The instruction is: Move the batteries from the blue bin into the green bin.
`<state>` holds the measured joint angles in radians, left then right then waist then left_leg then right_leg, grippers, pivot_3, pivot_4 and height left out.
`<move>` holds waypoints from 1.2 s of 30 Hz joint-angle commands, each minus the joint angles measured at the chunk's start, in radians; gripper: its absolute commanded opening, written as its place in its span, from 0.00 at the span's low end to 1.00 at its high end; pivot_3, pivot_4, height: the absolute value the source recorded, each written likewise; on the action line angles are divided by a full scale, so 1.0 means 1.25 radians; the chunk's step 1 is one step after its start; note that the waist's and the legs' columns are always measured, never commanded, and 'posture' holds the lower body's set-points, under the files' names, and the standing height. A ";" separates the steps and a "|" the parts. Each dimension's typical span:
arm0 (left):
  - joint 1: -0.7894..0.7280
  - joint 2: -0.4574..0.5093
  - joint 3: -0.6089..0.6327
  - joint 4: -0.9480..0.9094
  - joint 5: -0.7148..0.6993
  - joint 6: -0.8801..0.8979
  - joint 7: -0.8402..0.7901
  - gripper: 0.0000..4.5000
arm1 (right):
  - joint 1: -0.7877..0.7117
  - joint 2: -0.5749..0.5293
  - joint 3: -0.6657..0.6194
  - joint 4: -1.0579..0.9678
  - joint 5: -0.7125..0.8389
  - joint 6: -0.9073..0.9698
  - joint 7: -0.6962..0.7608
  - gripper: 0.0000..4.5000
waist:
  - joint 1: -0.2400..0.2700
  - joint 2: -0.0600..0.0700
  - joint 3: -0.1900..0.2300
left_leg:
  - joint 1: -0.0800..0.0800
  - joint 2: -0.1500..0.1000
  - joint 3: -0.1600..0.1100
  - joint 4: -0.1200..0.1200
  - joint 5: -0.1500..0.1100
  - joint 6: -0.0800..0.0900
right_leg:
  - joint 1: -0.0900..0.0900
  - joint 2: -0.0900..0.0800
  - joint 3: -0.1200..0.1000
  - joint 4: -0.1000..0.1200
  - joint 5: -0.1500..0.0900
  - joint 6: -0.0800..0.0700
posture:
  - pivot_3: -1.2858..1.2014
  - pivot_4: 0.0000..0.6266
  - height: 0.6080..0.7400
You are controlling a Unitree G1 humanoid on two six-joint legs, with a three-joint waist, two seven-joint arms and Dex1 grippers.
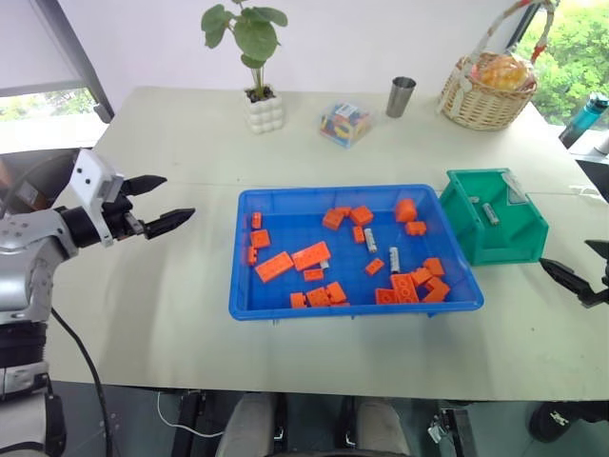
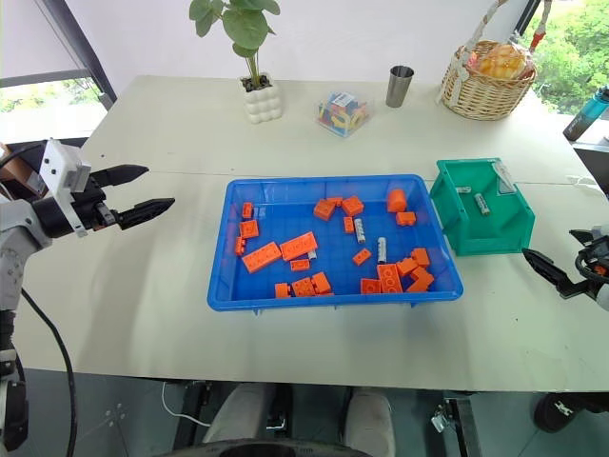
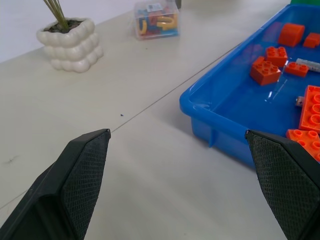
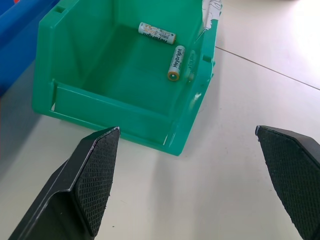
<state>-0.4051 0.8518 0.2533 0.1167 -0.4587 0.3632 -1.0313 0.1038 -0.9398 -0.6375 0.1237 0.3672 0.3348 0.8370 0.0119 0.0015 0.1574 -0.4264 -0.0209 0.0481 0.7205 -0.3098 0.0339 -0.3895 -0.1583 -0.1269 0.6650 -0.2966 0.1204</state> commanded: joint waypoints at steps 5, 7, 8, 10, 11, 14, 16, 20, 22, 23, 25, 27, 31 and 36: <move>-0.032 -0.001 0.010 0.007 0.001 -0.011 0.008 1.00 | -0.005 -0.007 -0.033 -0.009 0.014 -0.001 0.002 0.99 | 0.000 0.000 0.000 | 0.000 0.000 0.000 0.000 0.000 0.000 | 0.000 0.000 0.000 0.000 0.000 0.000 | 0.52 0.24 0.49; -0.033 0.000 0.010 0.012 -0.004 -0.003 0.001 1.00 | -0.007 -0.008 -0.035 -0.007 0.024 0.012 0.007 0.99 | -0.001 0.000 0.000 | 0.000 0.000 0.000 0.000 0.000 0.000 | 0.000 0.000 0.000 0.000 0.000 0.000 | 0.52 0.24 0.49; -0.033 0.001 0.011 0.014 -0.009 0.003 -0.004 1.00 | -0.007 -0.008 -0.035 -0.008 0.026 0.015 0.007 0.99 | -0.001 0.000 0.000 | 0.000 0.000 0.000 0.000 0.000 0.000 | 0.000 0.000 0.000 0.000 0.000 0.000 | 0.52 0.24 0.49; -0.033 0.003 0.011 0.016 -0.008 0.004 -0.008 1.00 | -0.007 -0.007 -0.034 -0.010 0.026 0.016 0.007 0.99 | -0.001 0.000 0.000 | 0.000 0.000 0.000 0.000 0.000 0.000 | 0.000 0.000 0.000 0.000 0.000 0.000 | 0.52 0.24 0.49; -0.033 0.004 0.009 0.016 -0.003 0.000 -0.007 1.00 | -0.007 -0.008 -0.034 -0.011 0.023 0.014 0.006 0.99 | 0.000 0.000 0.000 | 0.000 0.000 0.000 0.000 0.000 0.000 | 0.000 0.000 0.000 0.000 0.000 0.000 | 0.52 0.24 0.49; -0.033 0.003 0.008 0.018 0.007 -0.014 -0.005 1.00 | -0.004 -0.009 -0.029 -0.014 0.013 0.006 0.005 0.99 | 0.000 0.000 0.000 | 0.000 0.000 0.000 0.000 0.000 0.000 | 0.000 0.000 0.000 0.000 0.000 0.000 | 0.52 0.24 0.49; -0.033 0.001 0.007 0.016 0.008 -0.013 -0.006 1.00 | -0.006 -0.010 -0.028 -0.012 0.013 0.003 0.006 0.99 | 0.000 0.000 0.000 | 0.000 0.000 0.000 0.000 0.000 0.000 | 0.000 0.000 0.000 0.000 0.000 0.000 | 0.52 0.24 0.49; -0.030 -0.007 0.004 0.002 0.006 -0.013 -0.006 1.00 | -0.020 -0.018 -0.023 -0.003 0.011 -0.004 0.010 0.99 | -0.001 0.000 0.000 | 0.000 0.000 0.000 0.000 0.000 0.000 | 0.000 0.000 0.000 0.000 0.000 0.000 | 0.52 0.24 0.49; -0.029 -0.012 0.003 -0.008 0.002 -0.013 -0.006 1.00 | -0.031 -0.024 -0.018 0.004 0.008 -0.006 0.013 0.99 | 0.000 0.000 0.000 | 0.000 0.000 0.001 0.000 0.000 0.000 | 0.000 0.000 0.000 0.000 0.000 0.000 | 0.52 0.24 0.49; -0.030 -0.014 0.003 -0.014 -0.001 -0.010 -0.007 1.00 | -0.039 -0.029 -0.014 0.009 0.006 -0.007 0.016 0.99 | 0.000 0.000 0.000 | 0.000 0.000 0.001 0.000 0.000 0.000 | 0.000 0.000 0.000 0.000 0.000 0.000 | 0.52 0.24 0.49; -0.029 -0.016 0.003 -0.030 -0.009 -0.004 -0.013 1.00 | -0.060 -0.041 -0.008 0.009 0.006 -0.001 0.019 0.99 | 0.000 0.000 0.000 | 0.000 0.000 0.001 0.000 0.000 0.000 | 0.000 0.000 0.001 0.000 0.000 0.000 | 0.52 0.24 0.49; -0.030 -0.018 0.000 -0.036 -0.010 -0.002 -0.017 1.00 | -0.071 -0.050 -0.003 0.006 0.007 0.002 0.026 0.99 | -0.001 0.000 0.000 | 0.000 0.000 0.001 0.000 0.000 0.000 | 0.000 0.000 0.001 0.000 0.000 0.000 | 0.52 0.24 0.49; -0.036 -0.023 -0.008 -0.037 -0.009 -0.002 -0.021 1.00 | -0.088 -0.063 0.009 -0.002 0.005 0.003 0.038 0.99 | -0.001 0.000 0.000 | 0.000 0.000 0.001 0.000 0.000 0.000 | 0.000 0.000 0.001 0.000 0.000 0.000 | 0.52 0.24 0.49; -0.051 -0.030 -0.033 -0.083 -0.035 0.029 -0.038 1.00 | -0.197 -0.078 0.089 -0.089 0.062 0.065 0.071 0.99 | -0.003 0.000 0.000 | 0.000 0.000 0.001 0.000 0.000 0.000 | 0.000 0.000 0.001 0.000 0.000 0.000 | 0.52 0.24 0.49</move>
<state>-0.4389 0.8152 0.2155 0.0763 -0.4695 0.3859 -1.0671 -0.0845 -1.0022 -0.5491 0.1028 0.3943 0.3924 0.9057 0.0087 0.0020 0.1577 -0.4264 -0.0202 0.0492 0.7207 -0.3097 0.0338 -0.3902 -0.1579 -0.1260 0.6651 -0.2966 0.1205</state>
